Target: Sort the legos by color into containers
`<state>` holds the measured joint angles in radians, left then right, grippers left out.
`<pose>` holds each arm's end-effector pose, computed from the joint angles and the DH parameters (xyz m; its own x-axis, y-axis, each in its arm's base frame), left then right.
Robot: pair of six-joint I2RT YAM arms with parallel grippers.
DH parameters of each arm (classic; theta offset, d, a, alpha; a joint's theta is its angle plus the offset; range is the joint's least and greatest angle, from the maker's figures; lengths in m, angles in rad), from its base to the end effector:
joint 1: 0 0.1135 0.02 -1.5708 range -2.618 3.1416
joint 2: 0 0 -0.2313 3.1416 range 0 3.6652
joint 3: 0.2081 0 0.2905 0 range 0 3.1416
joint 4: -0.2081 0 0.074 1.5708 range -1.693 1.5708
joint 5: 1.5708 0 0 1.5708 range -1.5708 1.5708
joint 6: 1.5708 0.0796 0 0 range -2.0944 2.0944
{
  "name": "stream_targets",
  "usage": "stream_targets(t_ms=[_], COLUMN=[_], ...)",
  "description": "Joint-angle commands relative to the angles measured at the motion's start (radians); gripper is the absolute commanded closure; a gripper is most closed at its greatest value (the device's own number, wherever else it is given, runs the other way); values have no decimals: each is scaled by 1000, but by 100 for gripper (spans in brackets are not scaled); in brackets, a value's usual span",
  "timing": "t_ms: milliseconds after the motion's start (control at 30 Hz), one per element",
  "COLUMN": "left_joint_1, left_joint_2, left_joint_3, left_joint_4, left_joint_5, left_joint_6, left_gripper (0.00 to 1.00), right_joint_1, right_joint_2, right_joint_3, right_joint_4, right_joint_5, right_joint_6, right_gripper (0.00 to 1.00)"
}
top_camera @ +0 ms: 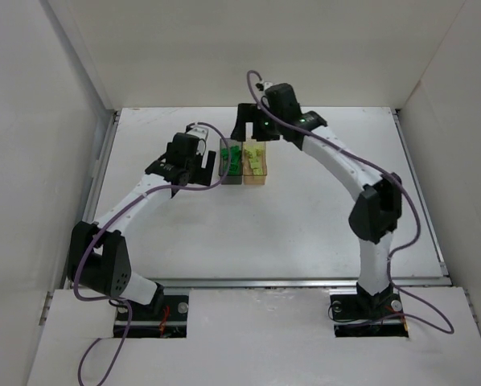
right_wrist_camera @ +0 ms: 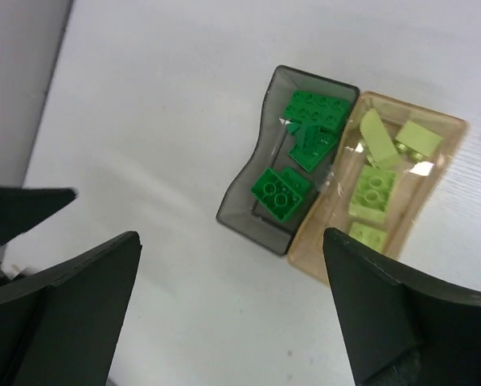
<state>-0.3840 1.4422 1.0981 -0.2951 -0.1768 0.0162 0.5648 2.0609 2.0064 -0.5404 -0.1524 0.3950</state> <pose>0.3765 -0.1370 0.2126 -0.5492 0.2391 -0.8008 0.2469 0.9619 0.1179 0.4517 0.3005 0.2765 -0.6814 0.0185 -0.7317 -0.4042 0.8239 0.3972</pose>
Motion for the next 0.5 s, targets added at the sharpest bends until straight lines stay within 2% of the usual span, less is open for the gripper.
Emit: stream_targets(t_ms=[0,100,133,233,267,367,467], left_joint_1=[5,5,5,5,5,5,5], left_joint_2=[-46,-46,-46,-46,-46,-46,-46], left_joint_3=[-14,-23,-23,-23,-23,-33,-33], left_joint_4=[27,27,27,36,36,36,36], left_joint_5=[-10,-19,-20,-20,-29,-29,-39], left_joint_6=[-18,-18,-18,-27,-27,-27,-27], left_gripper=[14,14,14,13,13,12,11], right_joint_1=[-80,-238,-326,-469,-556,-678,-692], right_joint_2=[-208,-307,-333,-415,-430,-493,-548], right_joint_3=[-81,-199,-233,-343,-365,-443,-489], right_joint_4=[24,-48,-65,-145,-165,-191,-155], right_joint_5=[57,111,173,285,354,412,421], right_joint_6=[-2,24,24,93,113,159,139], right_gripper=[0,0,0,0,0,0,0])
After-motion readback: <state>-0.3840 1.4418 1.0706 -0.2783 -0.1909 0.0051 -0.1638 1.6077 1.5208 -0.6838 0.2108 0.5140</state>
